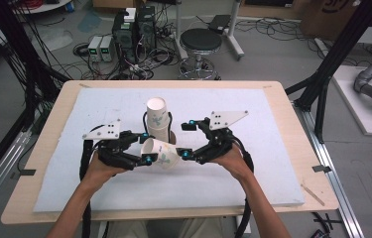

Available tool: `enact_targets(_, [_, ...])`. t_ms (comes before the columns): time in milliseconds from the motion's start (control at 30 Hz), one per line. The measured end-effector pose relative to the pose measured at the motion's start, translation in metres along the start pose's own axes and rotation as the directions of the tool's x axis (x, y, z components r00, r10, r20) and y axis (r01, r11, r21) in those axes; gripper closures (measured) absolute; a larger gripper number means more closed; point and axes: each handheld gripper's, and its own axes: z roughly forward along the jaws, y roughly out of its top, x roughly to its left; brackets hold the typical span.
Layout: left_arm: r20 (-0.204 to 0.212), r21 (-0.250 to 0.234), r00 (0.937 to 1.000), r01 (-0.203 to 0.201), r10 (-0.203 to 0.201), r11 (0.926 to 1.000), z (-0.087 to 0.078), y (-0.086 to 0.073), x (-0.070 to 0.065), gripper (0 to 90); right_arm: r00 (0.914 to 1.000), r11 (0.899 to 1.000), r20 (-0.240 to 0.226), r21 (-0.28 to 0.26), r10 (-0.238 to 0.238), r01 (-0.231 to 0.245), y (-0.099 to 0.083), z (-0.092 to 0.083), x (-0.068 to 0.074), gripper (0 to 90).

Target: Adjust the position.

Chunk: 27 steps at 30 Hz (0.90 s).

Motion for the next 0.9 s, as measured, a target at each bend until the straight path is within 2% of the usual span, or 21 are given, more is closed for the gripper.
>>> enact_targets(233, [0.045, -0.029, 0.999, 0.011, -0.01, 0.9995, 0.001, -0.001, 0.0, 36.8, 0.9985, 1.0, -0.054, 0.0, -0.008, 0.008, 0.0, 0.007, 0.0, 15.7])
enact_targets(533, [0.073, -0.024, 0.9973, 0.007, -0.005, 0.9997, 0.007, 0.003, 0.001, 36.8, 0.993, 1.0, -0.118, -0.01, -0.004, 0.002, 0.001, 0.013, 0.001, 15.7])
enact_targets(900, [0.094, -0.045, 0.9956, -0.004, 0.008, 0.999, 0.01, 0.012, -0.002, 36.8, 0.9891, 1.0, -0.147, 0.012, -0.016, 0.018, 0.0, 0.026, 0.005, 15.7])
